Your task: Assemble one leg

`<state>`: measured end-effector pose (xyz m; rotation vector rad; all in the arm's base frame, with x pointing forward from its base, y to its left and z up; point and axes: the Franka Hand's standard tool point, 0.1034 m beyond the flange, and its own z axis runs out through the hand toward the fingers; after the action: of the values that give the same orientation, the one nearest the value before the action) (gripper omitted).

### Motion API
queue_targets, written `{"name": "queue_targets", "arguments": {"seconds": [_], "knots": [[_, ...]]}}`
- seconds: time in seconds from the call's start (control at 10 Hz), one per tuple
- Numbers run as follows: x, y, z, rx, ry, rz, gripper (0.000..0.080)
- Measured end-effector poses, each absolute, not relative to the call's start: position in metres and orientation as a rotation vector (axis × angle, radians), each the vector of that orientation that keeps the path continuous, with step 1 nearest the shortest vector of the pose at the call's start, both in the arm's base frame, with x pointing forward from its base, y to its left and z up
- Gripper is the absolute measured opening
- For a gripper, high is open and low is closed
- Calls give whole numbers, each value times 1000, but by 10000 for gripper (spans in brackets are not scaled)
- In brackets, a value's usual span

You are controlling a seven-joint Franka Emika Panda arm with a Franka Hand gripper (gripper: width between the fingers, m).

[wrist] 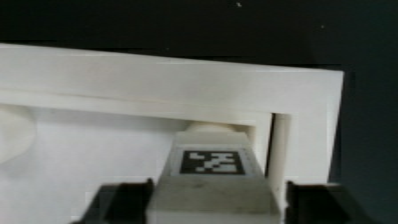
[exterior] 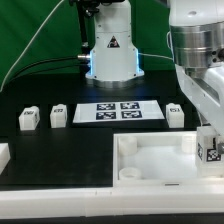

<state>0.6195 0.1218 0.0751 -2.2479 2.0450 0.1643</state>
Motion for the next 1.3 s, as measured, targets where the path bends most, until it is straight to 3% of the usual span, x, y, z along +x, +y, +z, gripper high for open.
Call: {"name": "queue_targets", "arguments": {"seconds": [0.1,0.2,0.3,0.7,1.3], "knots": [[620,122,75,-2274,2011,164,484],[619,122,75,-2304,1974,162,612],[619,122,75,-2373,1891,160,638],[615,118,73,-2882,1101,173,649],[614,114,73,-3082,93,149,649]]}}
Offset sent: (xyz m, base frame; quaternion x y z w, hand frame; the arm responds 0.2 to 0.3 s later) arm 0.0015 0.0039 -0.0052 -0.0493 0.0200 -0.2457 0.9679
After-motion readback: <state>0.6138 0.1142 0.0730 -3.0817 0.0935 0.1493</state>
